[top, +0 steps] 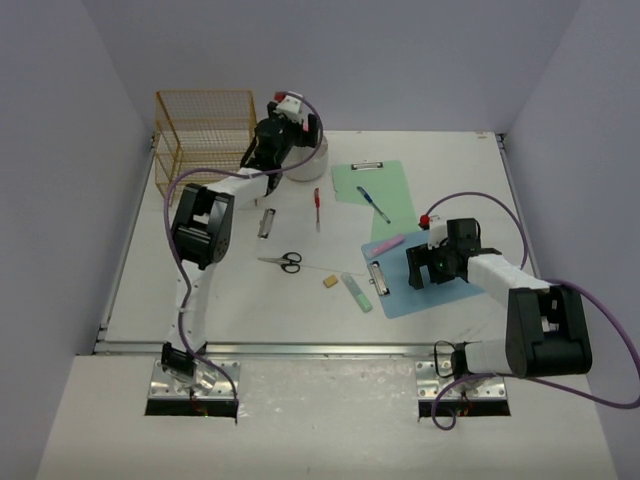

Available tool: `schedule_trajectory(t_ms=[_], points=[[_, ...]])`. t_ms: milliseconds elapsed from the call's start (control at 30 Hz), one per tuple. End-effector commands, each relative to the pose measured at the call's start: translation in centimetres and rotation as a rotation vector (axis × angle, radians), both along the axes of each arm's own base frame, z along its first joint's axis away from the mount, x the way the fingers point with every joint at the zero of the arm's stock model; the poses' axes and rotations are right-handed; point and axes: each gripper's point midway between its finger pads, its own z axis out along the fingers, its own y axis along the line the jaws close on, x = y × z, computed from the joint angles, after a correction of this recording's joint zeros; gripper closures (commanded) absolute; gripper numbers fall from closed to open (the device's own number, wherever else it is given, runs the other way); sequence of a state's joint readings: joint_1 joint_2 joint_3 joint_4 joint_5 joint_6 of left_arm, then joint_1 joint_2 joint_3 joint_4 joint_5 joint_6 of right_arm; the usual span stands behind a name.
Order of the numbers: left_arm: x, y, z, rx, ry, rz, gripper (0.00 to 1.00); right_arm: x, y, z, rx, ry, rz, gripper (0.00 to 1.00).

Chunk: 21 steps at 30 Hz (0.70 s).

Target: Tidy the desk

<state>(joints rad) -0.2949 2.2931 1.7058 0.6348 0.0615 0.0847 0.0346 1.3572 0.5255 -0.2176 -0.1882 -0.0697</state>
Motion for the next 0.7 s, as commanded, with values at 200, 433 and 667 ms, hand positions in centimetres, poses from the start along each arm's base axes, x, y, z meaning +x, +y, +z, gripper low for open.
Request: schedule_trajectory(t_ms=[200, 433, 667], points=[[-13.0, -2.0, 13.6, 0.387, -0.153, -0.484, 0.25, 1.9, 0.8, 2.9, 0.046, -0.108, 0.029, 0.01], [-23.1, 0.4, -0.3, 0.793, 0.345, -0.940, 0.40, 1.6, 1.0, 2.7, 0.052, -0.088, 0.050, 0.01], [-29.8, 4.1, -10.0, 1.040, 0.716, -1.033, 0.50, 1.7, 0.9, 2.5, 0.043, -0.085, 0.046, 0.01]])
